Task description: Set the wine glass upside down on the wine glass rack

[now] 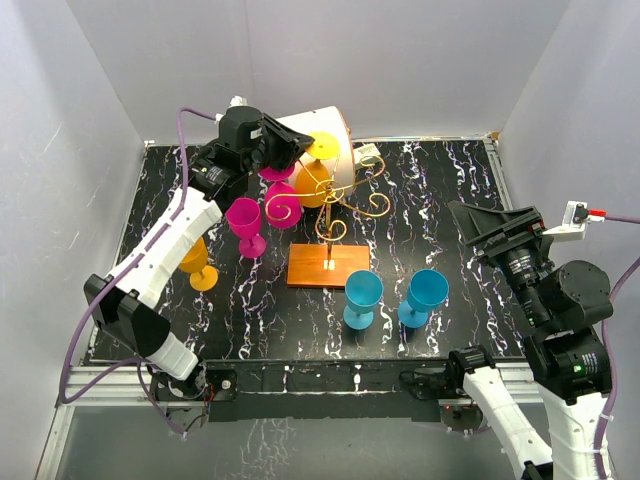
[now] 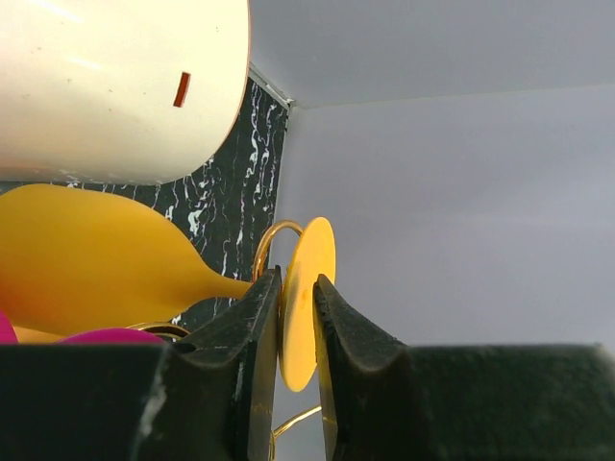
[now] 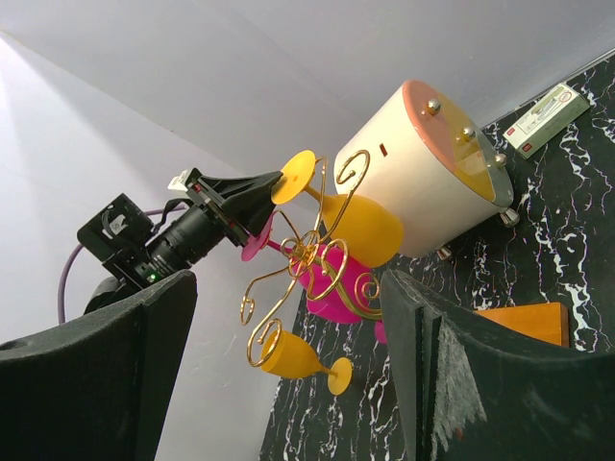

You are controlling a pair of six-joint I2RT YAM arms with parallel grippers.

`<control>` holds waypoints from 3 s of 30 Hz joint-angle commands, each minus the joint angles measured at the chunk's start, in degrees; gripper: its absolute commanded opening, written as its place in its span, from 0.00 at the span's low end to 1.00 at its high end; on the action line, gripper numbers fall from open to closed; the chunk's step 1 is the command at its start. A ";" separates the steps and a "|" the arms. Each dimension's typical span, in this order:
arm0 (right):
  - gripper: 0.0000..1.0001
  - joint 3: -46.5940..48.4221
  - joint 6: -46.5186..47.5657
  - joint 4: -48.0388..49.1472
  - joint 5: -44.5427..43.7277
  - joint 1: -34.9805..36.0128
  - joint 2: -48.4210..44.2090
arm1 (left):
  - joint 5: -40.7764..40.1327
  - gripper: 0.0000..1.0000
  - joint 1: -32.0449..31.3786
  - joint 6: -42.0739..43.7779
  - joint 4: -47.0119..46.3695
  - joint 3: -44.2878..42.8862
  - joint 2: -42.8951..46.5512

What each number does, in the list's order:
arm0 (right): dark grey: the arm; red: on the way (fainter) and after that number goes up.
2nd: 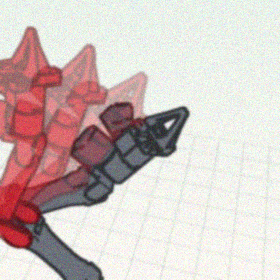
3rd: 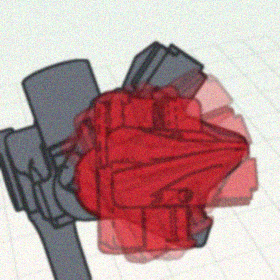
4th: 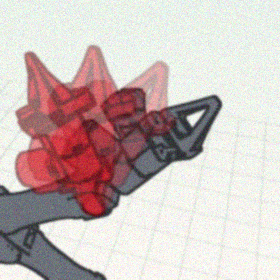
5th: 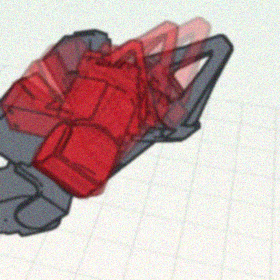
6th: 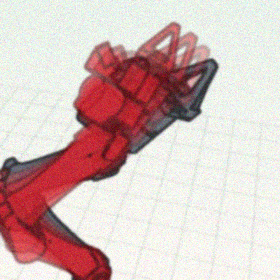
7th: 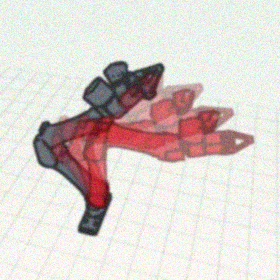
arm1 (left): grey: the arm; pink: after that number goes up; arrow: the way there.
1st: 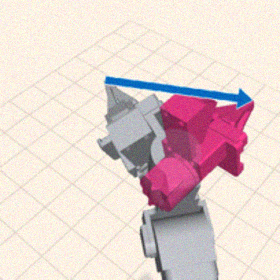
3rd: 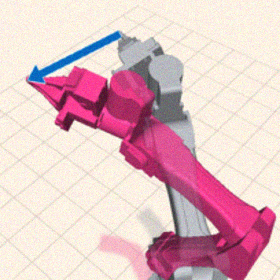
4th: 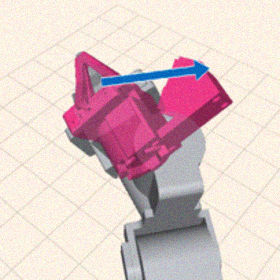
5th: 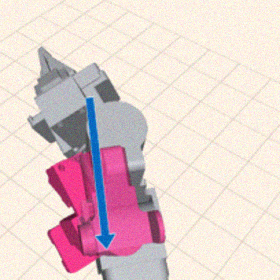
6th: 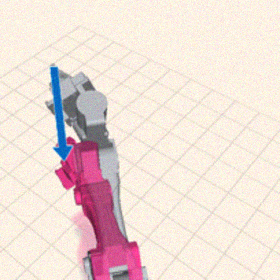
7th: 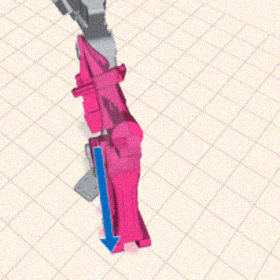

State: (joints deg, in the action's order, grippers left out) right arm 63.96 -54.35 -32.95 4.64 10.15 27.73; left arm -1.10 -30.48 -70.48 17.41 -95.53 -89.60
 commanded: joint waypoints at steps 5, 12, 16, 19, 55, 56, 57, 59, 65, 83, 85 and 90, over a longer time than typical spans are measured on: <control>0.75 1.51 0.03 1.84 -0.43 0.04 -0.99 | -3.17 0.22 0.20 1.92 1.31 0.25 4.46; 0.75 1.26 -0.06 1.64 -0.60 0.04 -1.25 | -7.05 0.22 0.18 4.28 2.41 0.49 5.75; 0.74 0.84 -0.01 1.55 -0.46 0.01 -1.06 | -9.03 0.23 0.18 5.51 2.99 0.49 5.99; 0.73 0.74 0.41 0.36 -0.45 0.04 -0.29 | -9.19 0.23 0.16 6.11 2.76 0.52 6.38; 0.58 -5.40 22.03 -25.34 -0.05 0.06 20.01 | 9.57 0.91 0.16 49.20 6.71 27.07 43.45; 0.58 -5.73 21.68 -25.20 -0.26 0.11 20.33 | 9.14 0.94 0.16 50.07 6.64 27.68 44.17; 0.58 -6.02 21.30 -25.07 -0.32 0.13 20.55 | 8.55 0.97 0.20 50.83 6.26 28.28 44.88; 0.56 -6.02 20.98 -25.44 0.15 0.11 21.14 | 7.44 0.99 0.16 51.72 5.15 29.52 46.74; 0.53 -5.12 19.69 -26.37 -0.42 0.74 23.56 | 7.21 0.99 0.17 54.63 0.43 32.41 49.37; 0.25 -2.81 2.06 -32.14 -20.66 25.10 32.32 | 6.91 0.99 0.23 59.12 -2.89 27.59 46.75; 0.15 -2.29 1.80 -33.31 -22.36 26.03 32.89 | 7.39 0.99 0.16 58.83 -3.25 27.25 46.80; 0.00 1.07 2.36 -35.91 -27.08 26.91 33.60 | 8.56 0.99 0.21 57.37 -5.35 27.69 47.32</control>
State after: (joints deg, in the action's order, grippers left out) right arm 60.27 -50.92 -67.09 -15.86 36.49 61.39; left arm 5.43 -30.48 -12.69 15.27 -66.13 -42.92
